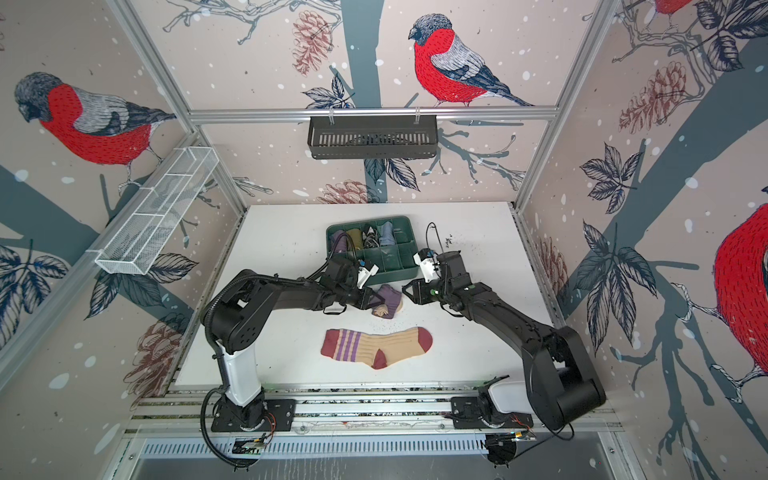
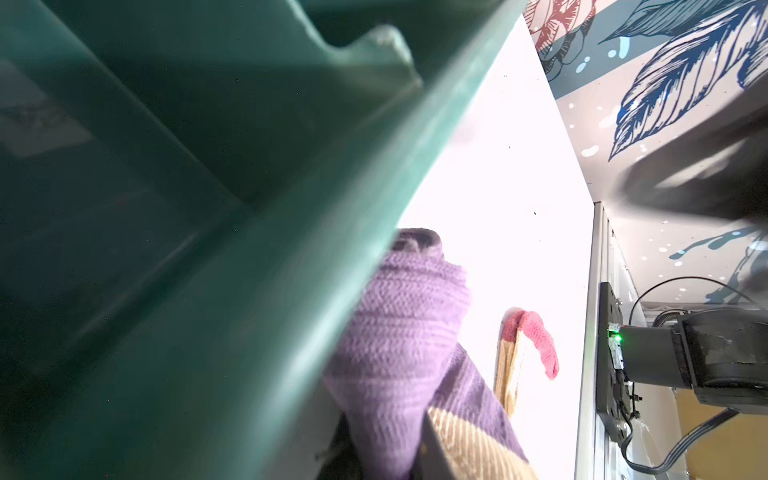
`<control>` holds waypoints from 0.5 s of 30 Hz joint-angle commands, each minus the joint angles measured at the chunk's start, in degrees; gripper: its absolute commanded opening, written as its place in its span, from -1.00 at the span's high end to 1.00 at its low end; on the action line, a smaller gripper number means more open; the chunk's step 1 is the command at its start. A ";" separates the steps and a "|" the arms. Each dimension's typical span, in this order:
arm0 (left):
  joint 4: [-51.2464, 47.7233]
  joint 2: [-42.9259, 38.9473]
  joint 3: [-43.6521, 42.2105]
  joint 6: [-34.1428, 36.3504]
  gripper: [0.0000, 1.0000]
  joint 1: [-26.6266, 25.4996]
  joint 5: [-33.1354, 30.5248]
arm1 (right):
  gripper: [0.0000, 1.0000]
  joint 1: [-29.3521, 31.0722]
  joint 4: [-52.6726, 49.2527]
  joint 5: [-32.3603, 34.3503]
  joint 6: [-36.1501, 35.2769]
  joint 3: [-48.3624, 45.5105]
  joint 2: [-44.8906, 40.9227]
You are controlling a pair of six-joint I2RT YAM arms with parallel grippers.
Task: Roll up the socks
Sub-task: 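Lift the purple roll with the left gripper while the right gripper withdraws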
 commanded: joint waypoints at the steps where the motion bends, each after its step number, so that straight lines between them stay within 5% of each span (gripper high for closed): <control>1: -12.59 -0.59 -0.36 -2.06 1.00 -0.12 -3.11 | 0.08 -1.97 -2.37 0.37 0.83 -0.29 -4.11; 15: -22.16 -9.93 4.66 1.12 1.00 -1.43 -4.57 | 0.08 -6.67 -1.91 3.14 2.13 -1.47 -8.66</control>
